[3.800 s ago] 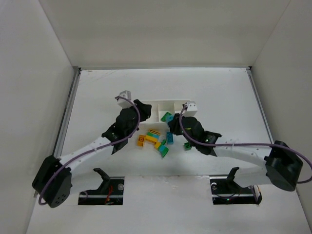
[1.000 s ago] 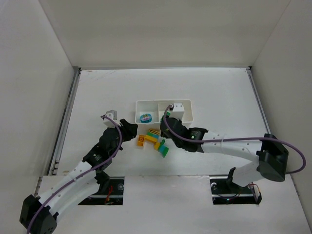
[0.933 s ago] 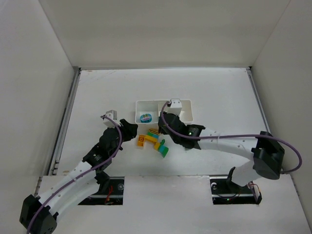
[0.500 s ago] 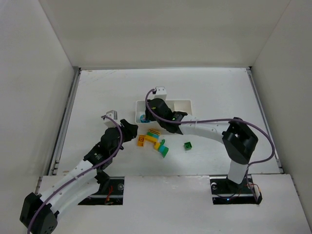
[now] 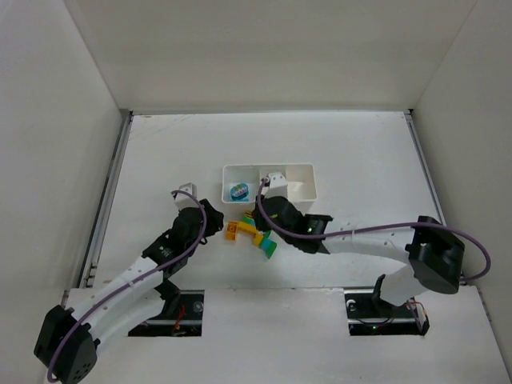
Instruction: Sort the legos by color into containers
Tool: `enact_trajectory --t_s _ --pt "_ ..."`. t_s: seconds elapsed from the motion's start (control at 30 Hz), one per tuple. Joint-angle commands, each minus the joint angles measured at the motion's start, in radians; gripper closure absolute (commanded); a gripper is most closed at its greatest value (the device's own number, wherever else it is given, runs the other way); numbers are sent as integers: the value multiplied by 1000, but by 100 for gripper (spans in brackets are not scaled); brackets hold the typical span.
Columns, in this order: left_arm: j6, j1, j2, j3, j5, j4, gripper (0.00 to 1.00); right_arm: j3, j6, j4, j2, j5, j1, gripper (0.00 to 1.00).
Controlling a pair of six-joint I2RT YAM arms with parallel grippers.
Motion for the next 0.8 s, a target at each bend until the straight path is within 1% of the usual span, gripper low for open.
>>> enact_trajectory --t_s 0.0,0.07,0.2,0.37,0.43,0.53,0.67,0.77 --pt "-10 7 7 58 -66 -41 63 -53 52 37 -37 8 77 74" --pt "-18 9 21 75 -96 -49 65 -73 72 44 -41 21 116 73" --pt "-28 16 45 115 -106 -58 72 -82 101 48 -12 34 168 73" --pt "-45 64 18 127 -128 -106 73 -73 89 45 25 81 229 72" --pt "-48 96 -2 118 -129 -124 72 -76 75 43 26 104 232 72" --pt "-59 128 -24 115 -120 -149 72 -91 67 51 6 97 228 72" --pt "-53 132 -44 123 -128 -169 70 -98 55 55 5 66 199 71" --pt "-47 133 -51 130 -129 -187 70 -84 49 63 26 65 197 68"
